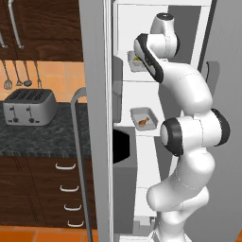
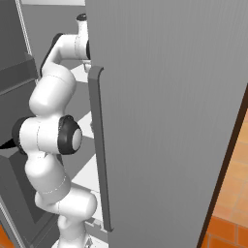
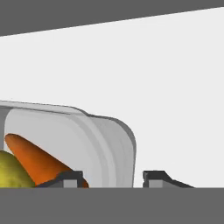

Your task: Take the meat container that has the chicken drumstick and place it on the second highest rack of the freezer. Then take the vegetable container that has the cucumber and carrot and place it on the highest rack of the freezer.

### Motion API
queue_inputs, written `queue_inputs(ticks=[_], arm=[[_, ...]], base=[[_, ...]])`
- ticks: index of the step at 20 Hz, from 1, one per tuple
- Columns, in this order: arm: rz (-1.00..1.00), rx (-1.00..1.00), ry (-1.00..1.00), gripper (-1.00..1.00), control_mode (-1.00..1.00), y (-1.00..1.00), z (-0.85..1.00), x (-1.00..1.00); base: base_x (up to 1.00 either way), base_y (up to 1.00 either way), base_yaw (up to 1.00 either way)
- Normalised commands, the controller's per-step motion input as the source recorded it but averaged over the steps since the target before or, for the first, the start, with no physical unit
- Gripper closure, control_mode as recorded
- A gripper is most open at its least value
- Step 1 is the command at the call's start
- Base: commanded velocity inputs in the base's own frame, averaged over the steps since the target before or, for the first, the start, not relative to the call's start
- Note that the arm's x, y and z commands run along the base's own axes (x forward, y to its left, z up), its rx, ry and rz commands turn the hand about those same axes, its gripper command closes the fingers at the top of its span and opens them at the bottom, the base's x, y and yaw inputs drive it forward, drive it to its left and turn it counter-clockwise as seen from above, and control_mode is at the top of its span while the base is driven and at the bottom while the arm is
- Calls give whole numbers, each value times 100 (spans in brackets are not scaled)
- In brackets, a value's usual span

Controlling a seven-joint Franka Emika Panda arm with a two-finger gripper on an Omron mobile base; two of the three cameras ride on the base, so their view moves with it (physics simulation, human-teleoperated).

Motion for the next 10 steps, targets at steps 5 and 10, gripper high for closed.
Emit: queue_inputs(ticks=[5, 10], arm=[[0, 0, -1, -100, -100, 0, 0, -4], [0, 0, -25, -100, -100, 0, 5, -59]], base=[[0, 0, 0], [0, 0, 0]])
